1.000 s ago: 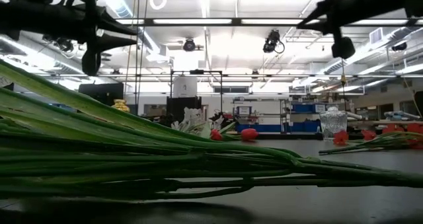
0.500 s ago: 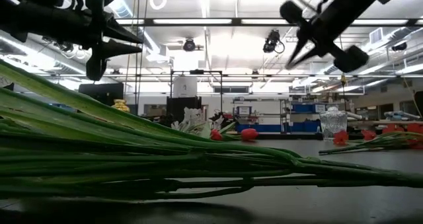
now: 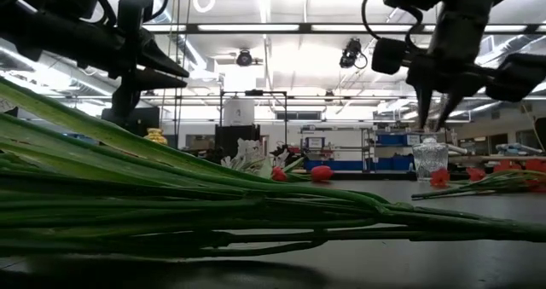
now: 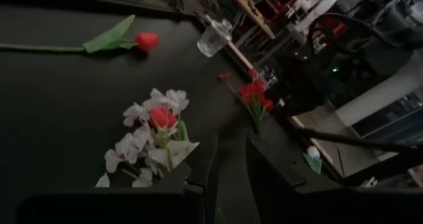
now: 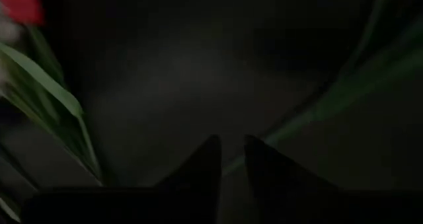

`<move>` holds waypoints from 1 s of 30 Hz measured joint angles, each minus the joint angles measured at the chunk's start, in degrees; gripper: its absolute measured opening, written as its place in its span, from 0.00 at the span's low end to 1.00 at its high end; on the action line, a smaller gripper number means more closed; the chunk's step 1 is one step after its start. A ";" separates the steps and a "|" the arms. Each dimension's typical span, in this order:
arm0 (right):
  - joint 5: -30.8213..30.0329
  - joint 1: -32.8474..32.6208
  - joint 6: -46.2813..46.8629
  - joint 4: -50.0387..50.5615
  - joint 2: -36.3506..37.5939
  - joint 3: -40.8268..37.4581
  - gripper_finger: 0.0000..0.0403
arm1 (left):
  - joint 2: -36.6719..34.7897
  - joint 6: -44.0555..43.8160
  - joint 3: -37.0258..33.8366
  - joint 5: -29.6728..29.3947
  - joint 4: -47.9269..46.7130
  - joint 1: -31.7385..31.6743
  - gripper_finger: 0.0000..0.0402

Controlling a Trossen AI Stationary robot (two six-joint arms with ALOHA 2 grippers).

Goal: Sort flowers into vase by color
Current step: Put the right red flower into the transparent vase

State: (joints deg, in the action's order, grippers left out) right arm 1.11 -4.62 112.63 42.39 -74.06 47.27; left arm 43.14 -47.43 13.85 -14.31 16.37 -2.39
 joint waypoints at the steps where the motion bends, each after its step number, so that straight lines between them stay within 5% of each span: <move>1: 0.77 -0.99 1.15 -0.03 -0.23 0.00 0.23 | 0.40 0.04 0.00 0.46 0.06 0.00 0.21; 15: 4.88 -15.48 21.96 6.05 -1.43 0.00 0.47 | 2.05 1.59 0.00 4.68 -0.15 0.00 0.21; 30: 0.04 -8.55 21.11 12.45 -7.47 0.00 0.56 | 2.25 0.53 0.00 6.05 -0.14 0.00 0.21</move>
State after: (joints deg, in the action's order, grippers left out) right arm 1.15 -13.16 133.75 54.84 -81.53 47.26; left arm 45.39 -46.90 13.85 -8.25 16.23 -2.39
